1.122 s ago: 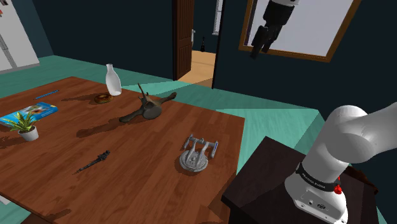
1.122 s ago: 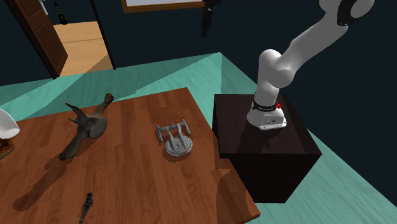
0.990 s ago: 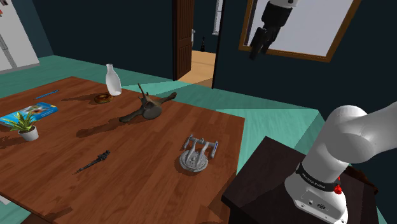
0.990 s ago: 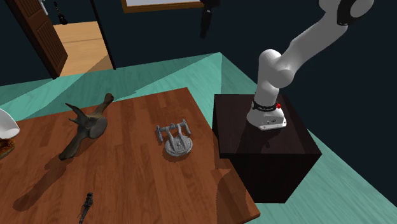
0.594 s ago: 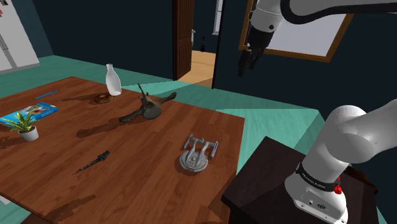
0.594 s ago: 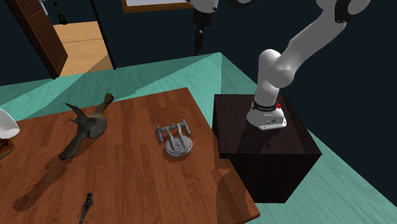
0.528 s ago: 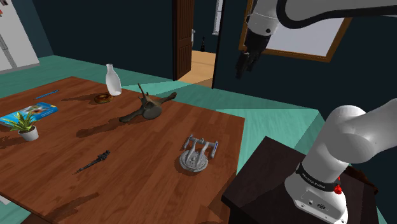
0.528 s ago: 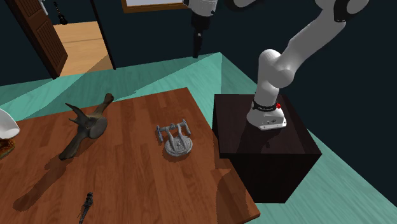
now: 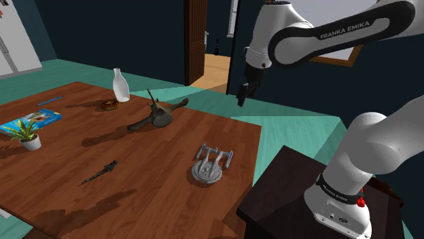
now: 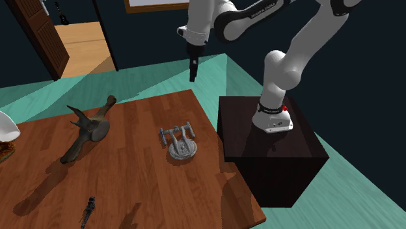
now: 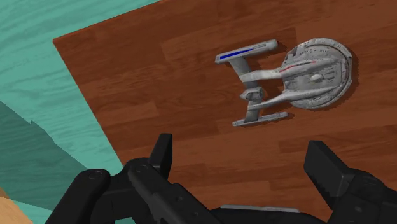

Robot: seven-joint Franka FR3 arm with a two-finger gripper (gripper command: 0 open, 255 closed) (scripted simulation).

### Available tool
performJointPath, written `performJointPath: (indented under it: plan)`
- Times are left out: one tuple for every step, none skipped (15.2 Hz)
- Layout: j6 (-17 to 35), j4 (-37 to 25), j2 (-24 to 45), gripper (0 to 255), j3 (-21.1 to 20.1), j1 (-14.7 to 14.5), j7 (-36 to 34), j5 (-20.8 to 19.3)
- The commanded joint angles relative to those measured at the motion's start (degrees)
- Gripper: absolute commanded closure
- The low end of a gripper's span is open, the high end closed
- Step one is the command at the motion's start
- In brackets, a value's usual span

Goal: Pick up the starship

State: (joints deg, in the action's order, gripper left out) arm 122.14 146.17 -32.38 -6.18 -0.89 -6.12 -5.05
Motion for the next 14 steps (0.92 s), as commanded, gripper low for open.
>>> performJointPath:
  plan:
    - [4.28,1.39,3.25,0,-0.45,0.06,-0.50,-0.39]
    - [6.24,1.81,5.00,0,-0.68,0.13,-0.76,-0.65]
    - [8.18,2.15,6.84,0,-0.91,0.23,-1.05,-0.96]
    - [10.12,2.41,8.74,0,-1.15,0.34,-1.38,-1.32]
    - [12.04,2.60,10.72,0,-1.41,0.49,-1.74,-1.73]
    - [13.95,2.70,12.76,0,-1.68,0.66,-2.15,-2.20]
    - [15.82,2.71,14.86,0,-1.95,0.85,-2.61,-2.76]
    - [17.66,2.65,17.02,0,-2.23,1.06,-3.13,-3.40]
    - [19.46,2.50,19.24,0,-2.51,1.29,-3.72,-4.14]
    - [21.22,2.26,21.50,0,-2.78,1.54,-4.38,-5.00]
    - [22.92,1.94,23.81,0,-3.03,1.79,-5.14,-5.97]
    - [24.55,1.54,26.16,0,-3.25,2.04,-5.98,-7.08]
    - [26.12,1.04,28.54,0,-3.42,2.26,-6.93,-8.33]
    - [27.61,0.46,30.95,0,-3.53,2.45,-7.97,-9.72]
